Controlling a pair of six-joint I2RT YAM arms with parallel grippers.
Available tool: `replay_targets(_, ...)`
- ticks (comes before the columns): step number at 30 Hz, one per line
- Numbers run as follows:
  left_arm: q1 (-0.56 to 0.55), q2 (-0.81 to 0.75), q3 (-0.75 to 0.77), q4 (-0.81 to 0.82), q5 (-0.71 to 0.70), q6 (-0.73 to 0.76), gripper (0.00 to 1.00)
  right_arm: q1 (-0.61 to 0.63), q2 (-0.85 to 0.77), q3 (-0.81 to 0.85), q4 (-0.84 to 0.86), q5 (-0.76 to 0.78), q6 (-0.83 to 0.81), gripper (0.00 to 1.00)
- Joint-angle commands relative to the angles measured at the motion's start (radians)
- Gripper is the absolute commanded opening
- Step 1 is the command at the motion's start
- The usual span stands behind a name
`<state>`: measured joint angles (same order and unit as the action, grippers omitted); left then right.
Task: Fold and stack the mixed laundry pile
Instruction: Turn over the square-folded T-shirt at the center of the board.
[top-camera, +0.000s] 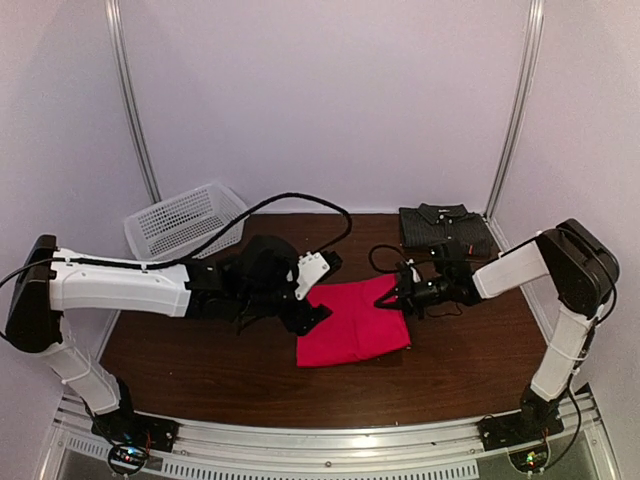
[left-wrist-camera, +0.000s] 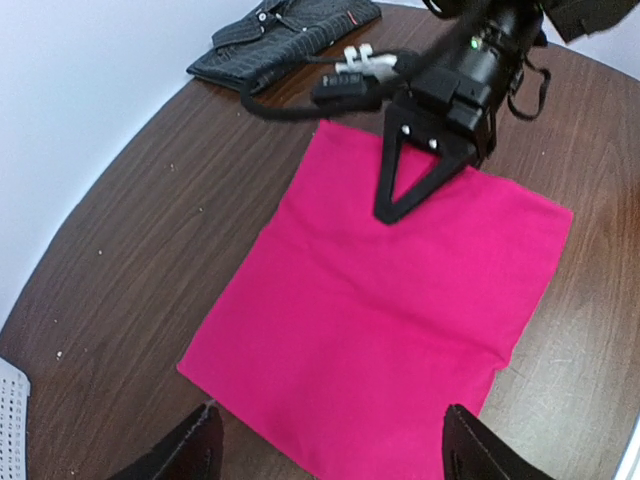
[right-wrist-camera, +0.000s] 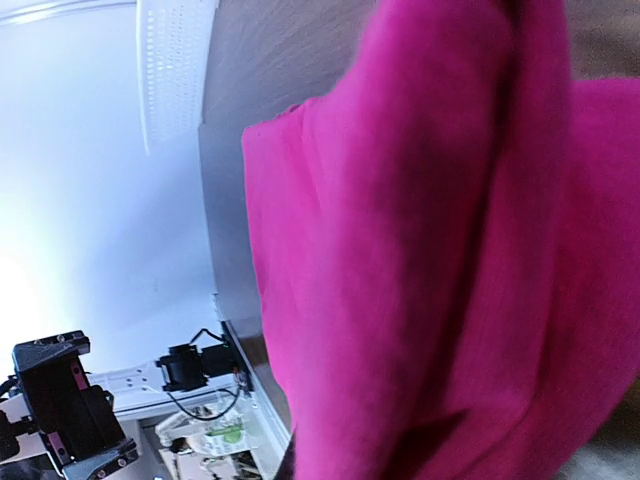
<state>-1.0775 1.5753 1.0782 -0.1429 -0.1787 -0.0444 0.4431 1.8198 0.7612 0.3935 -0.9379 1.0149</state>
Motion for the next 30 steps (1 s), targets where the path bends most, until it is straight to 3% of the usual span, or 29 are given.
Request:
replay_targets(1, 0.001, -0.036, -0.020, -0.030, -0.061, -0.068, 0.77, -0.064, -0.097, 0.183, -0.561, 0.081, -0.358, 0.00)
replay_targets(2, 0.002, -0.039, -0.018, -0.039, -0.074, -0.070, 0.77, -0.080, -0.106, 0.248, -0.763, 0.134, -0.445, 0.00)
replay_targets(5, 0.017, -0.051, -0.020, -0.066, -0.117, -0.077, 0.77, -0.115, -0.124, 0.465, -1.131, 0.355, -0.674, 0.00)
replay_targets(11, 0.084, -0.092, -0.012, -0.155, -0.220, -0.119, 0.78, -0.139, -0.108, 0.897, -1.529, 0.862, -0.903, 0.00)
replay_targets(14, 0.130, -0.131, -0.025, -0.189, -0.239, -0.160, 0.80, -0.109, -0.095, 1.028, -1.578, 1.080, -0.918, 0.00)
replay_targets(19, 0.172, -0.207, -0.071, -0.206, -0.244, -0.192, 0.81, 0.055, 0.007, 1.153, -1.651, 1.389, -0.947, 0.00)
replay_targets(23, 0.192, -0.234, -0.086, -0.259, -0.283, -0.216, 0.81, 0.218, 0.163, 1.160, -1.671, 1.428, -0.949, 0.00)
replay_targets(30, 0.243, -0.285, -0.090, -0.323, -0.309, -0.305, 0.82, 0.443, 0.421, 1.241, -1.684, 1.343, -0.933, 0.00)
